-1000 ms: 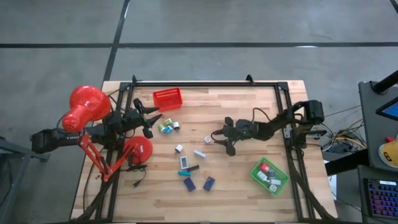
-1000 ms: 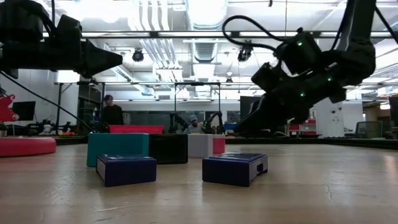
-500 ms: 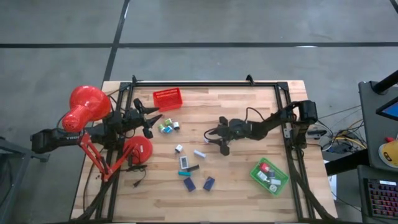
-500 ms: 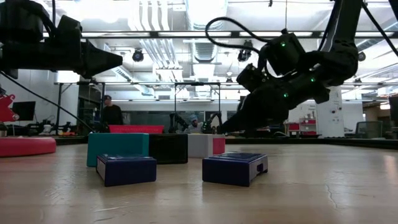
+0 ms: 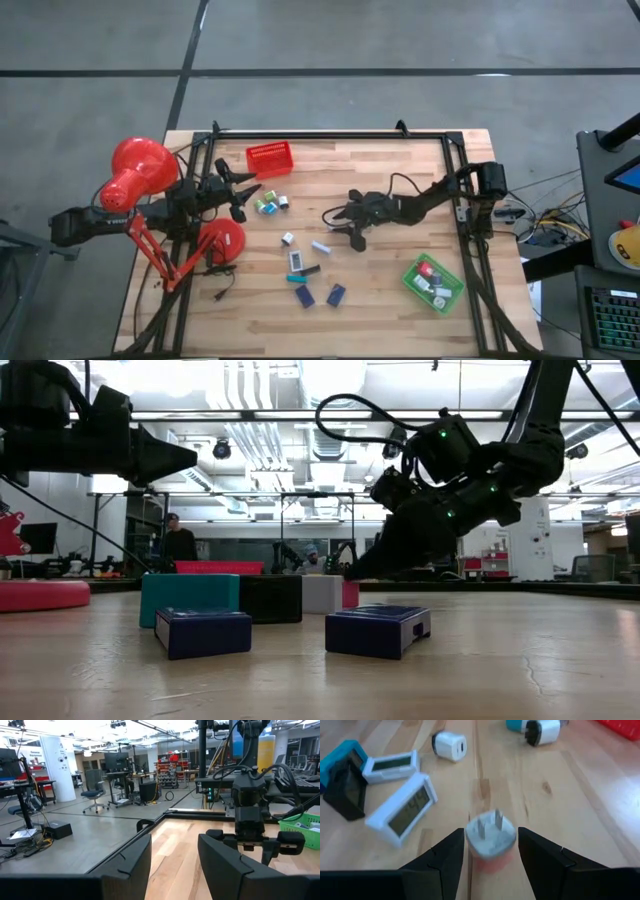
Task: Pick & Place Office items
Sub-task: Put the pink white charger adapter into the green bin
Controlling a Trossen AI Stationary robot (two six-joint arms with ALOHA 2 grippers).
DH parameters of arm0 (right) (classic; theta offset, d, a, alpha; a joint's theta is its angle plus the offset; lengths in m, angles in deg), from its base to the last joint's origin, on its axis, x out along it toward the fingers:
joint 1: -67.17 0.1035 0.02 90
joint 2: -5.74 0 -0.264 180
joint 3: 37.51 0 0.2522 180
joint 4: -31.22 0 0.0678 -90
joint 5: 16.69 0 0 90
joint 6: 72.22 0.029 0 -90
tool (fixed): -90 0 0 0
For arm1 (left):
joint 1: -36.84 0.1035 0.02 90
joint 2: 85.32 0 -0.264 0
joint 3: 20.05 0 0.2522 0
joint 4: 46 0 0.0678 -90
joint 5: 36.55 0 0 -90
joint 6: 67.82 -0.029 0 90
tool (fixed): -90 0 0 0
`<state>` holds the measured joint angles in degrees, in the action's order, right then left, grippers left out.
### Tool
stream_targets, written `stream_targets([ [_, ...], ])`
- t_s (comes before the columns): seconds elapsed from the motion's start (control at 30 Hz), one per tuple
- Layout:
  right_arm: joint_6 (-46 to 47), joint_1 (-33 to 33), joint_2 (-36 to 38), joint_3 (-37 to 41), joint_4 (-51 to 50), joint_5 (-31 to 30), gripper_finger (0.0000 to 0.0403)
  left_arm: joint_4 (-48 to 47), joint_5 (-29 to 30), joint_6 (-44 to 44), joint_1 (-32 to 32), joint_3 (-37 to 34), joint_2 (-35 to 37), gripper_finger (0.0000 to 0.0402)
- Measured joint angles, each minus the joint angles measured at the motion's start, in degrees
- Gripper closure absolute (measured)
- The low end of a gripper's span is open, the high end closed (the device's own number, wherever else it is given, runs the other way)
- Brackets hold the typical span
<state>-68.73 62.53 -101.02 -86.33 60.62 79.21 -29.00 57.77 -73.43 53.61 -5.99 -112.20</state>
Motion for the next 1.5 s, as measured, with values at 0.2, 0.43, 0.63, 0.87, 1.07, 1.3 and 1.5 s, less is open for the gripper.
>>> stream_targets([
  [0.2, 0.6, 0.0, 0.0, -2.5, -5.7, 0.6, 0.0224, 0.0, 0.0, 0.0, 0.0, 0.0, 0.0, 0.0234],
  [0.43, 0.4, 0.0, 0.0, -5.3, -11.7, 0.6, 0.0235, 0.0, 0.0, 0.0, 0.0, 0.0, 0.0, 0.0234],
  [0.63, -1.4, 0.0, 0.0, -5.5, -11.7, 0.4, 0.0247, 0.0, 0.0, 0.0, 0.0, 0.0, 0.0, 0.0234],
  [0.87, -1.6, 0.0, 0.0, -5.5, -11.7, 0.2, 0.0255, 0.0, 0.0, 0.0, 0.0, 0.0, 0.0, 0.0234],
  [1.07, -2.7, 0.0, 0.3, -5.4, -11.7, -0.1, 0.0256, 0.0, 0.0, 0.0, 0.0, 0.0, 0.0, 0.0234],
  [1.3, -6.7, 0.3, 5.8, -5.4, -13.3, -6.2, 0.0257, 0.0, 0.0, 0.0, 0.0, 0.0, 0.0, 0.0234],
  [1.5, -6.7, 2.5, 15.0, -5.6, -26.0, -13.5, 0.0257, 0.0, 0.0, 0.0, 0.0, 0.0, 0.0, 0.0234],
])
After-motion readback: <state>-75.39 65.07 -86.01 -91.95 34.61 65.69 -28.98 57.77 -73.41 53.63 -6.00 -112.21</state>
